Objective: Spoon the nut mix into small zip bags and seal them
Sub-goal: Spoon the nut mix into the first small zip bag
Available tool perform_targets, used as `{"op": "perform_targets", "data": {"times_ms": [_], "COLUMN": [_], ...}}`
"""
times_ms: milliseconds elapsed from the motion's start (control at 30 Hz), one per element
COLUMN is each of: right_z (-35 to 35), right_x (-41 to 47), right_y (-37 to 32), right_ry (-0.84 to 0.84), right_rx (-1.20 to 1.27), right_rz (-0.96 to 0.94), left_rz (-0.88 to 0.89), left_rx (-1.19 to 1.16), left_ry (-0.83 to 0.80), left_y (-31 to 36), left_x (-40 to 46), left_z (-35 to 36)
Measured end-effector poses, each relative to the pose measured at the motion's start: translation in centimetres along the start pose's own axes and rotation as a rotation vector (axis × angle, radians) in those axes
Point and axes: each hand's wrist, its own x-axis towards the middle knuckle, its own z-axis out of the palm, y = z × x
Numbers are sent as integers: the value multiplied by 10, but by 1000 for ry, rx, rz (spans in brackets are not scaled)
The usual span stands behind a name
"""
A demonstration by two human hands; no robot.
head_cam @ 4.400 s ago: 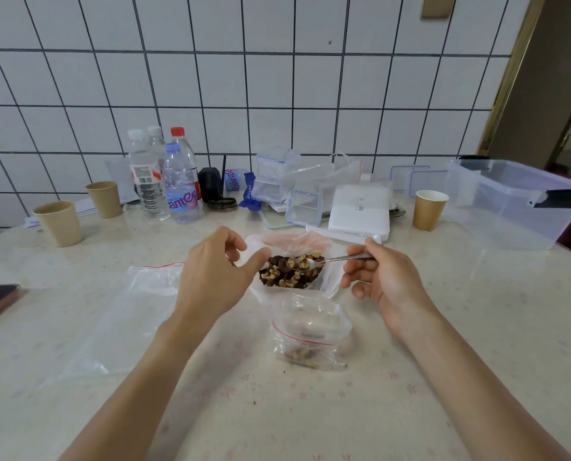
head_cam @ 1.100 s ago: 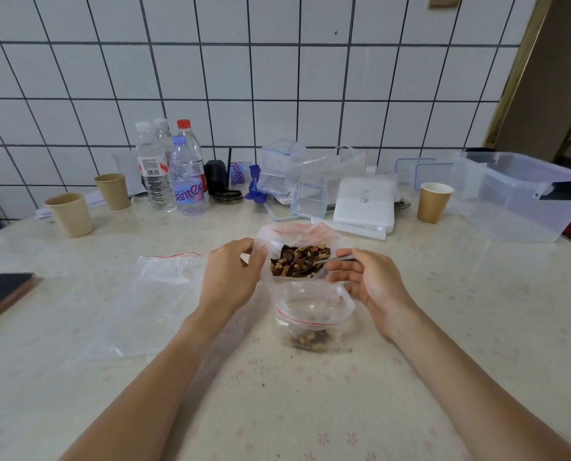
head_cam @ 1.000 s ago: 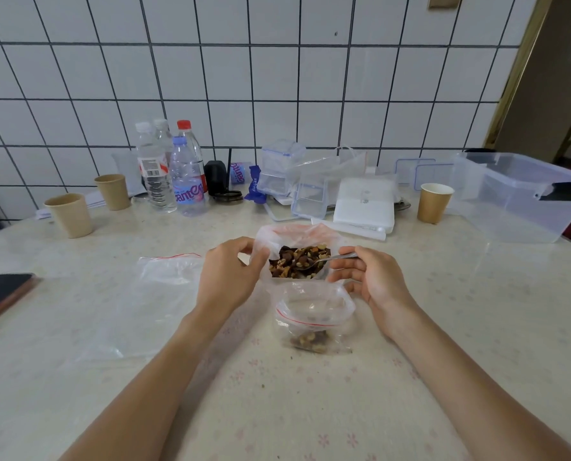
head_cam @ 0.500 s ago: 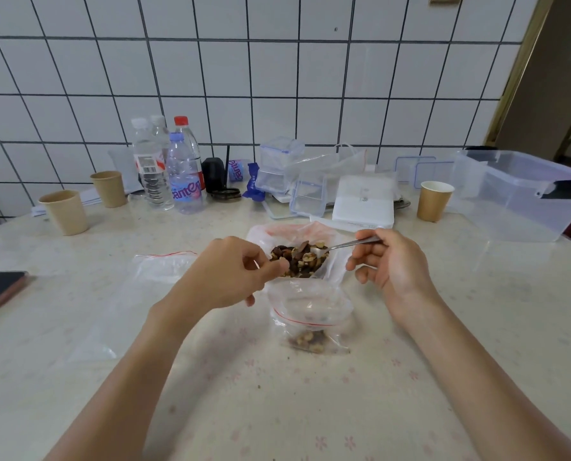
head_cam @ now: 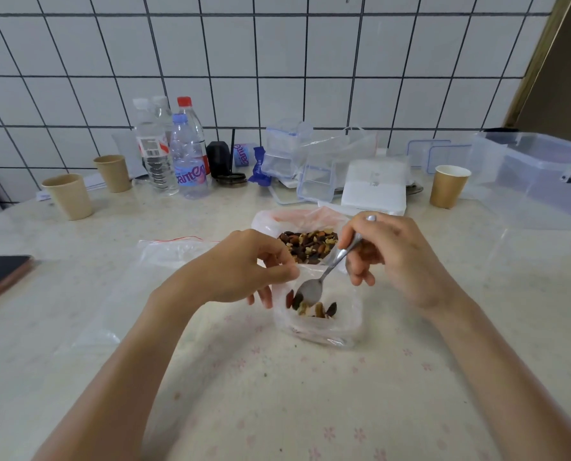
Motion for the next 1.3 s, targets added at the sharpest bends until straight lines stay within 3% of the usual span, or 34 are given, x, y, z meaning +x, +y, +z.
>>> {"op": "perform_targets", "data": {"times_ms": [233, 667, 767, 900, 1000, 1167, 1300], "right_z": [11, 17, 15, 4, -4, -7, -2], "right_x": [-12, -10, -6, 4, 12, 17, 16], "right_y": [-2, 13, 11, 10, 16, 34, 38], "right_ry": [-65, -168, -84, 182, 385, 526, 494], "right_rx": [-160, -217, -139, 98, 244, 245, 61], "right_rz": [-208, -38, -68, -49, 63, 249, 229], "left_rz": [22, 8, -22, -51, -97, -207, -222], "left_rx": [-15, 15, 41, 21, -19, 104, 87], "left_ry": [-65, -14, -3, 5, 138, 575, 621], "left_y": [0, -3, -3, -6, -15, -39, -48], "left_x": [-4, -3, -3, -5, -1, 22, 34], "left_z": [-3, -3, -5, -15, -24, -14, 5]}}
